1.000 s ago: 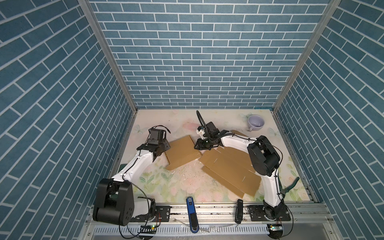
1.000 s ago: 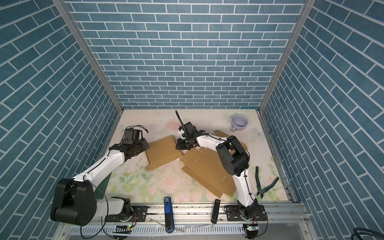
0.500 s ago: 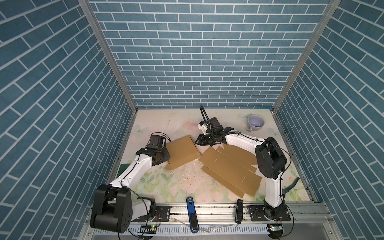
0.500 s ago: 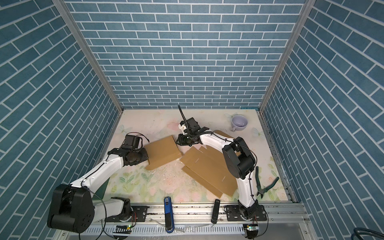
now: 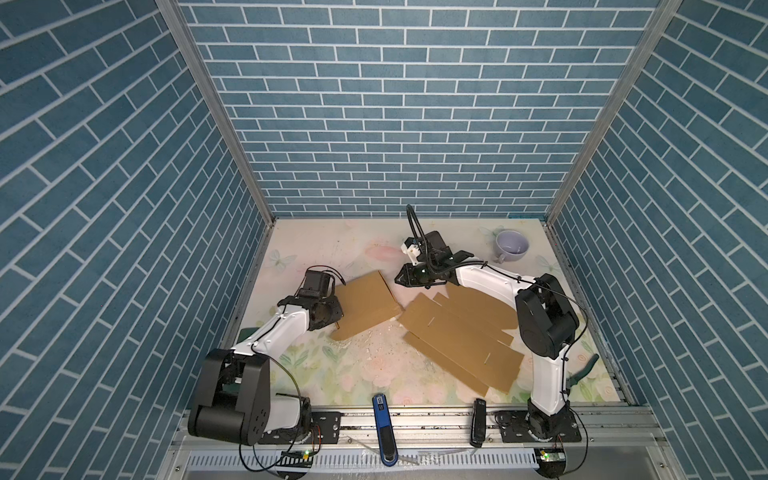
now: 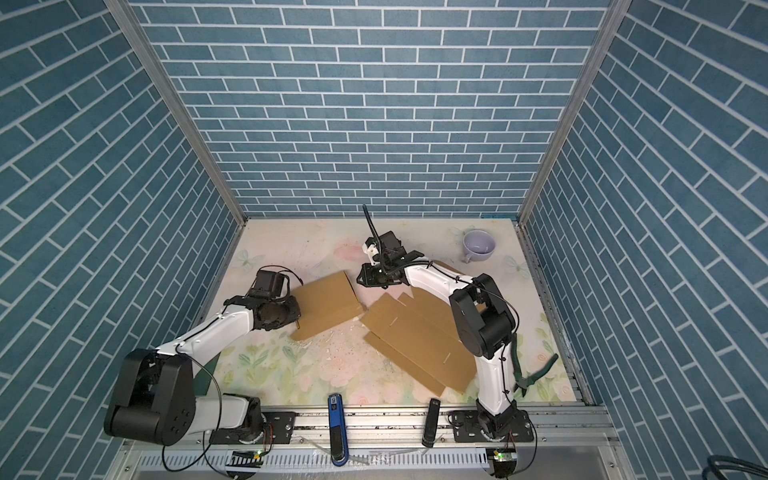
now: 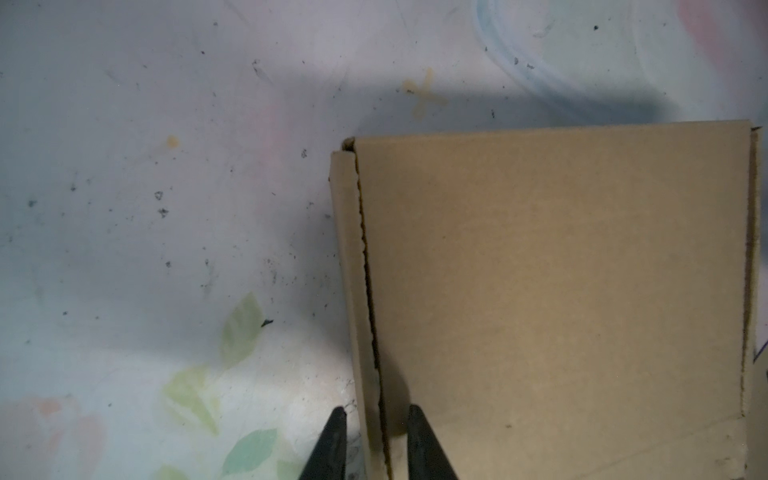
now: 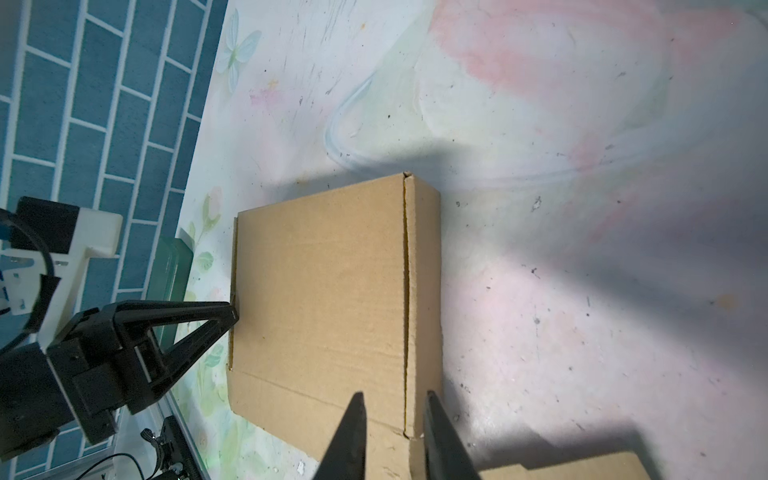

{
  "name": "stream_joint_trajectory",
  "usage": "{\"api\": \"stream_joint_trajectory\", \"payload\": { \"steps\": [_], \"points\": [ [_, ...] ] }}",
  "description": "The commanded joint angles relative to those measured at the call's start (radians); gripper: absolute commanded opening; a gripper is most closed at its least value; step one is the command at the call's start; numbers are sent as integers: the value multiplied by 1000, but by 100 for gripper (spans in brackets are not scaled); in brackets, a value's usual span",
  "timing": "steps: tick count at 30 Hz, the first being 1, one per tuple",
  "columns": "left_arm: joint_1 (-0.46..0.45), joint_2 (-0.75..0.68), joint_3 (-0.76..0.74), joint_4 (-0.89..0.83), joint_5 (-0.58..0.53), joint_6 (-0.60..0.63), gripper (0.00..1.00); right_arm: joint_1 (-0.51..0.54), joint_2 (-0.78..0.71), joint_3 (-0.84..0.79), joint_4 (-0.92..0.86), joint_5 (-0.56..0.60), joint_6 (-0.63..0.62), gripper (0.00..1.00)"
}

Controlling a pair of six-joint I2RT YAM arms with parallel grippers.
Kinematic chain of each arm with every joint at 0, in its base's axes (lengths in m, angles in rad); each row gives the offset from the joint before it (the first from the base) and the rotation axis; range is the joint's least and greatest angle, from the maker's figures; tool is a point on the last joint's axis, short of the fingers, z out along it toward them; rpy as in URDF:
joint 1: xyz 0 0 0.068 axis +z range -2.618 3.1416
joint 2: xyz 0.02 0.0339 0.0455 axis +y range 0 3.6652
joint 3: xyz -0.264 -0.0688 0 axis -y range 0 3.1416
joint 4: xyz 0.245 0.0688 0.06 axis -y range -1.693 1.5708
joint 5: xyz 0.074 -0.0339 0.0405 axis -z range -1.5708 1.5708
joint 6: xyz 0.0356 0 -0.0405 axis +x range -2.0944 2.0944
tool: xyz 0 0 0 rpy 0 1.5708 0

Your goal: Fold the paper box

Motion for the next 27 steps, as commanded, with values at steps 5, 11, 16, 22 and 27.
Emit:
{"api": "stream_joint_trajectory", "payload": {
  "steps": [5,11,16,22,27],
  "points": [
    [5,-9,-33,-12,-19,6,26,-7,-4,-9,-15,-8,-14,25],
    [5,-43,-49,-28,-40,6,23,-9,5,-8,-12,-10,-12,24],
    [5,-42,-63,-25,-43,5,20,-9,8,-3,-12,-11,-11,24],
    [6,-36,-73,-10,-42,6,19,-9,15,3,-12,-14,-9,24],
    [9,-9,-84,25,-25,8,18,-9,15,10,-22,-17,-14,24]
  ]
}}
